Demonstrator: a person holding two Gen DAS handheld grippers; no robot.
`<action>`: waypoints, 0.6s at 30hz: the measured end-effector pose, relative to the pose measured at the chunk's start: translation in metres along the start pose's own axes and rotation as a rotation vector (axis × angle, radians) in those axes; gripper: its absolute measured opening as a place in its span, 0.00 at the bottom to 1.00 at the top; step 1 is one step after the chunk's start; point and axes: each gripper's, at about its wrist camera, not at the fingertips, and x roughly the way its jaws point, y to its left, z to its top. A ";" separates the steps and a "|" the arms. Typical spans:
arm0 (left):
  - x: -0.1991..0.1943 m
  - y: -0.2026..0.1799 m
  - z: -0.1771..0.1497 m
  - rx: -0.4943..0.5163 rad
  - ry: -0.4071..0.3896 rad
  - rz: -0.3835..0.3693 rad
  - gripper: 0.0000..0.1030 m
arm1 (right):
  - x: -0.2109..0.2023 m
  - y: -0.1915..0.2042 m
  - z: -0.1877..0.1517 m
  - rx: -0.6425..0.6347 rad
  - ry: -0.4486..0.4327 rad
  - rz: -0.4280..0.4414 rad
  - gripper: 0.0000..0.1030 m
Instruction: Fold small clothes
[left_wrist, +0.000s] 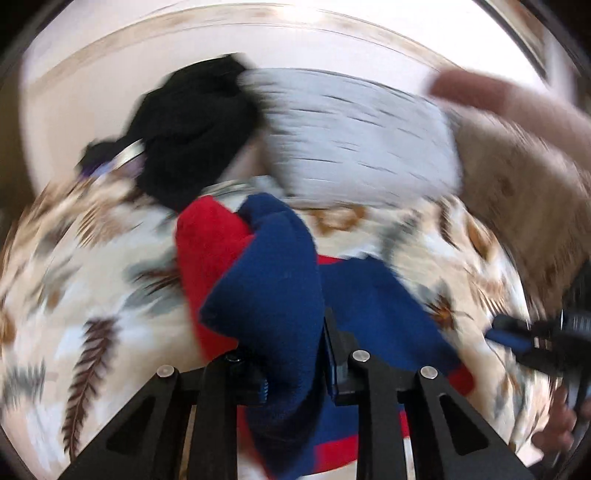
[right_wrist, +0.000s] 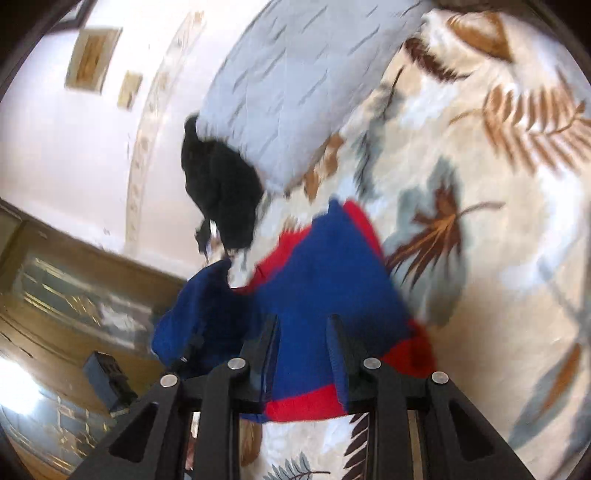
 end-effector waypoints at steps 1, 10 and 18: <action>0.006 -0.027 0.003 0.062 0.007 -0.030 0.18 | 0.000 0.002 0.008 0.004 -0.010 0.004 0.29; 0.013 -0.072 -0.027 0.180 0.144 -0.246 0.45 | 0.009 -0.022 0.032 0.140 0.030 0.075 0.90; -0.026 0.034 -0.036 -0.017 0.010 -0.159 0.65 | 0.072 -0.005 0.015 0.125 0.152 0.043 0.89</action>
